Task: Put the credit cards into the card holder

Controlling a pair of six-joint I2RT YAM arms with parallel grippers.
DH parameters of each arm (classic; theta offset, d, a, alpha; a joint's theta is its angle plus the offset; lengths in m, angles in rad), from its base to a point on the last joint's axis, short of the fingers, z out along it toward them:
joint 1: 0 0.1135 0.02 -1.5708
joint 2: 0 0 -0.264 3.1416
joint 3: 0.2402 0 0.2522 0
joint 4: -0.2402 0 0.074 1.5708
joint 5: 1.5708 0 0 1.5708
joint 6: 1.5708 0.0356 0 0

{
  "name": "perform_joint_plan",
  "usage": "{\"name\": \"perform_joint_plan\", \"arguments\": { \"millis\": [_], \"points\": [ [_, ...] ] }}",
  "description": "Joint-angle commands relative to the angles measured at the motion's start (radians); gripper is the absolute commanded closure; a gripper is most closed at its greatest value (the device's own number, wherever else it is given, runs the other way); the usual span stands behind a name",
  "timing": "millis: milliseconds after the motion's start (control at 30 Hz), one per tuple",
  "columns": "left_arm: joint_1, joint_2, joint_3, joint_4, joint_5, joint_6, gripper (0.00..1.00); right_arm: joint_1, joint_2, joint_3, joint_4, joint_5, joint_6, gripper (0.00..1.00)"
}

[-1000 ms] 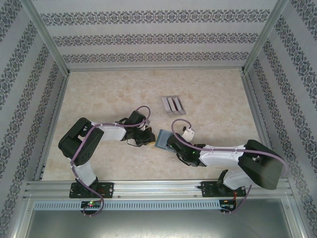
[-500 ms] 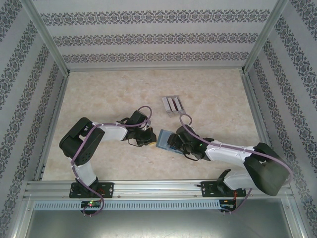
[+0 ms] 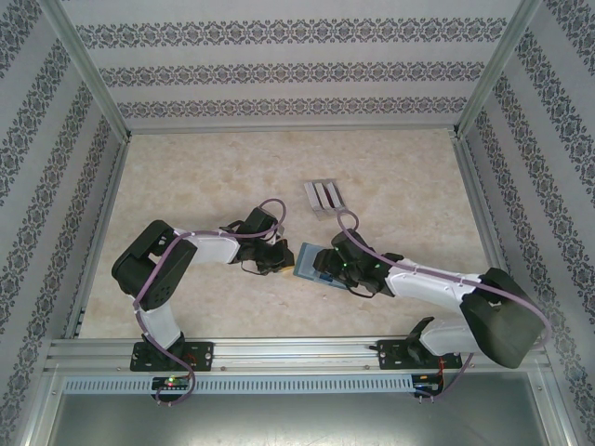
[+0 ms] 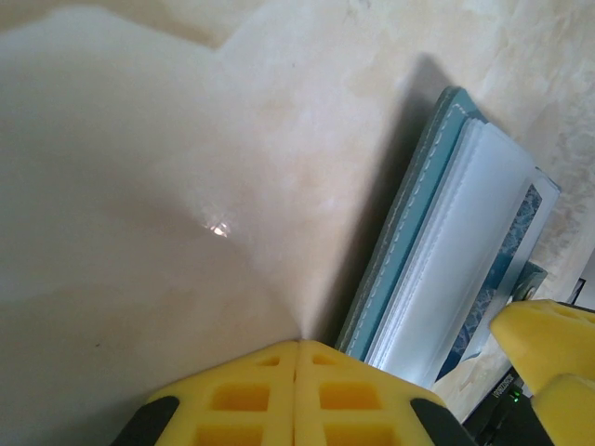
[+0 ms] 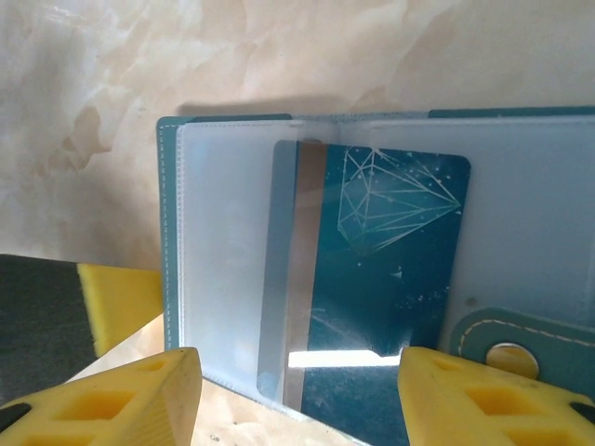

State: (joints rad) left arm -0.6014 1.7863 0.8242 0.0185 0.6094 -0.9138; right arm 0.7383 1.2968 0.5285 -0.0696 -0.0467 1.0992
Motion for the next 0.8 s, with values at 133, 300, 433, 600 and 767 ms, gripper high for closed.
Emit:
{"name": "perform_joint_plan", "arguments": {
  "millis": [133,300,433,600,767],
  "points": [
    [-0.077,0.064,-0.034,-0.065,0.050,0.009,0.94,-0.033,-0.031,-0.009,-0.042,0.005,-0.019,0.38],
    [-0.078,0.071,-0.024,-0.063,0.054,0.007,0.94,-0.033,0.027,-0.004,-0.023,0.013,-0.026,0.36],
    [-0.081,0.064,-0.022,-0.068,0.052,0.010,0.93,-0.031,0.075,0.007,-0.003,0.002,-0.026,0.35],
    [-0.083,0.063,-0.023,-0.069,0.053,0.011,0.93,-0.025,0.091,0.020,0.011,-0.004,-0.037,0.38],
    [-0.086,0.068,-0.017,-0.069,0.058,0.012,0.94,-0.022,0.101,0.043,0.029,-0.012,-0.065,0.46]
  ]
}}
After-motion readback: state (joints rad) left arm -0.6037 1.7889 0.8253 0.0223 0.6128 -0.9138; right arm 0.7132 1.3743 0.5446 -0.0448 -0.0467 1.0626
